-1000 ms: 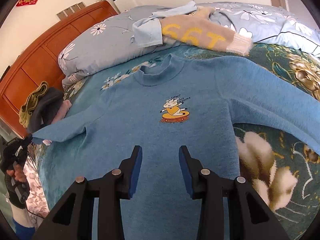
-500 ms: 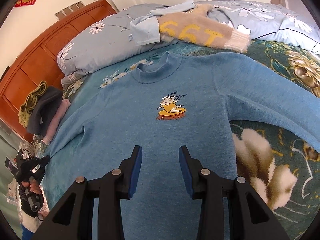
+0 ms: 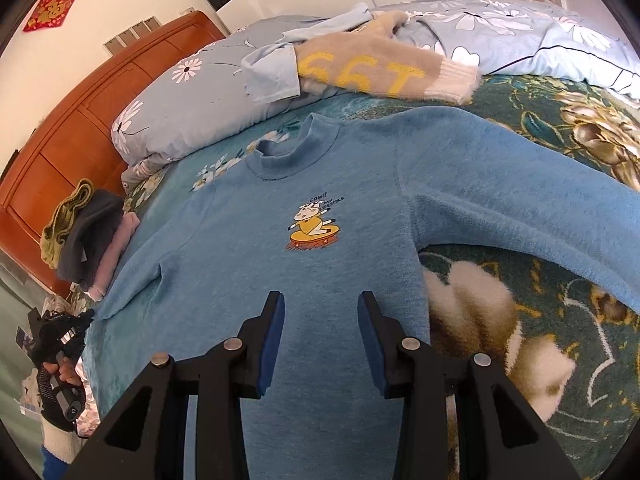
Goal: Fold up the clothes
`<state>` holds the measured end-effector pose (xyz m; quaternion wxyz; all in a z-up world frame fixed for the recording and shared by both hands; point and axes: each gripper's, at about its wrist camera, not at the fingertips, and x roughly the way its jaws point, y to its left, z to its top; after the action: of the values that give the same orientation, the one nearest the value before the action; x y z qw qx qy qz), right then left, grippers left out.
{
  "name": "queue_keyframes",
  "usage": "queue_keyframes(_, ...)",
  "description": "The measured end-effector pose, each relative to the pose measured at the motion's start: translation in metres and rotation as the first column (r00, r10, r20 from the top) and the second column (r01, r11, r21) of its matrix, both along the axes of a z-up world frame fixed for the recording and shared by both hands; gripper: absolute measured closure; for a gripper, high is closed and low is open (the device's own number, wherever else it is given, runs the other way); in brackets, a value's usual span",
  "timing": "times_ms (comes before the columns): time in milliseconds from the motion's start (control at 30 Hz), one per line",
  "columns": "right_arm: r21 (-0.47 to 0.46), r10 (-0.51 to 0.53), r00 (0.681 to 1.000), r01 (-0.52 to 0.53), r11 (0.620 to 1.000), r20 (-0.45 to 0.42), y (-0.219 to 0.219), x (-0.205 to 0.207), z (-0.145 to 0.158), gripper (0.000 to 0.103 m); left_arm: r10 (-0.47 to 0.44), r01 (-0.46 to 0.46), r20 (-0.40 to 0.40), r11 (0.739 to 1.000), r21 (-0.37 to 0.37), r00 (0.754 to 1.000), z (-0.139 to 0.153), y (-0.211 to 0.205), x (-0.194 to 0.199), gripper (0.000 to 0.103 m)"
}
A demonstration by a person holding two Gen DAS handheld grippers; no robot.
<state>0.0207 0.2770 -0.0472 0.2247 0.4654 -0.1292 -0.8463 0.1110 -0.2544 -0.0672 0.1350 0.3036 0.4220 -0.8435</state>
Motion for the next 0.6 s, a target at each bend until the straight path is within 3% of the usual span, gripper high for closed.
queue_keyframes(67,-0.011,-0.007,1.0,0.007,1.0,0.003,0.005,-0.002,-0.001,0.064,-0.096,0.093,-0.023,0.989,-0.116,0.995,0.03,0.03,-0.021,0.099)
queue_keyframes(133,-0.022,-0.009,1.0,0.009,1.0,0.004,0.009,-0.004,-0.001,0.064,-0.213,0.196,-0.054,0.955,-0.223,0.975,0.061,0.077,-0.056,0.1)
queue_keyframes(200,-0.03,-0.008,1.0,0.008,1.0,0.003,0.014,-0.005,-0.001,0.064,-0.337,0.297,-0.076,0.898,-0.324,0.938,0.093,0.122,-0.085,0.1)
queue_keyframes(300,-0.04,-0.013,1.0,0.013,0.999,-0.008,0.022,-0.005,0.003,0.064,-0.498,0.431,-0.096,0.819,-0.38,0.862,0.126,0.18,-0.123,0.1)
queue_keyframes(433,-0.043,-0.062,0.998,0.061,0.997,-0.018,0.045,-0.006,0.007,0.064,-0.648,0.586,-0.052,0.718,-0.377,0.76,0.122,0.262,-0.16,0.1)
queue_keyframes(567,-0.047,-0.12,0.993,0.12,0.992,-0.009,0.069,-0.005,0.005,0.064,-0.745,0.709,0.042,0.615,-0.344,0.666,0.079,0.341,-0.178,0.099)
queue_keyframes(600,-0.047,-0.131,0.991,0.131,0.99,-0.005,0.074,-0.004,0.004,0.064,-0.756,0.73,0.067,0.6,-0.328,0.651,0.069,0.348,-0.164,0.099)
